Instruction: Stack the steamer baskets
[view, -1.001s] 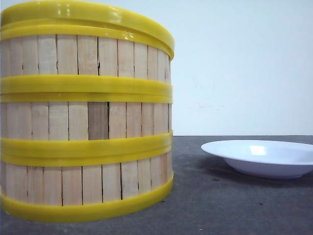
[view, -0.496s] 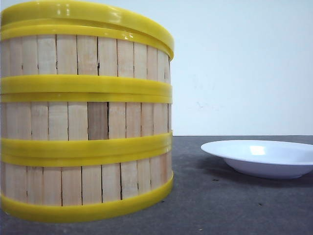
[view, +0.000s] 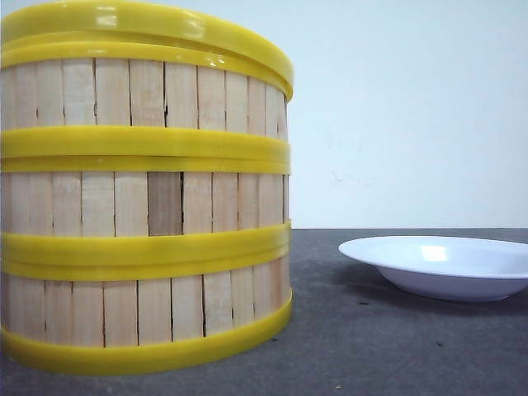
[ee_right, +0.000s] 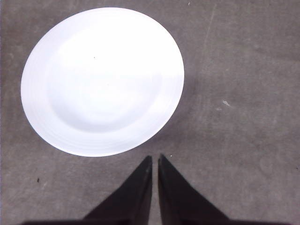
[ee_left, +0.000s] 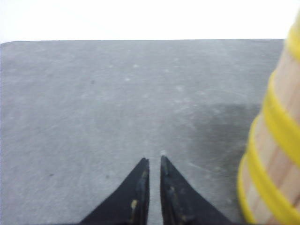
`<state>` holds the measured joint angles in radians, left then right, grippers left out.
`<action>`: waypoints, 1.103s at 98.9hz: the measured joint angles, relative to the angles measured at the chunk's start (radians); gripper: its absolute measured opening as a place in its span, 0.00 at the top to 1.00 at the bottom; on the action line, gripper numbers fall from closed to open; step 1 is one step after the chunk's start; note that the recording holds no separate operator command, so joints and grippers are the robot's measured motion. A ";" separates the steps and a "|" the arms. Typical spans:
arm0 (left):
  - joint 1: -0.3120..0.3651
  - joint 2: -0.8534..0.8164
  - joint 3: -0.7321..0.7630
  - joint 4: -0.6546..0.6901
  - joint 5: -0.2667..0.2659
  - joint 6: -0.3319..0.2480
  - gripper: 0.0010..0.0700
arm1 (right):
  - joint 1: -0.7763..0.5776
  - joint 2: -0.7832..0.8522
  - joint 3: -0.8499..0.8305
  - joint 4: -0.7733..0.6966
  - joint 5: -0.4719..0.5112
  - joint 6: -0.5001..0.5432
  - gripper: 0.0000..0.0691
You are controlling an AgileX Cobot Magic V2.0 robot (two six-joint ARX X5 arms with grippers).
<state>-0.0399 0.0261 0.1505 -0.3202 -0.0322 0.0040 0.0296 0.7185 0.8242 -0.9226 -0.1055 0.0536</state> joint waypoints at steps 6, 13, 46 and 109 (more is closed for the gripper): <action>0.000 -0.023 -0.034 0.012 -0.014 -0.005 0.99 | 0.000 0.000 0.000 0.000 0.000 0.000 0.98; -0.002 -0.020 -0.061 0.018 -0.020 -0.013 0.99 | 0.000 0.000 0.000 0.000 0.000 0.000 0.98; -0.005 -0.021 -0.118 0.136 0.004 -0.050 0.99 | 0.000 0.000 0.000 0.000 0.000 0.000 0.98; -0.005 -0.021 -0.118 0.136 0.005 -0.058 0.99 | 0.000 0.001 0.000 0.000 0.000 0.000 0.98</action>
<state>-0.0448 0.0055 0.0326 -0.1841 -0.0277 -0.0540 0.0299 0.7193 0.8242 -0.9222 -0.1051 0.0540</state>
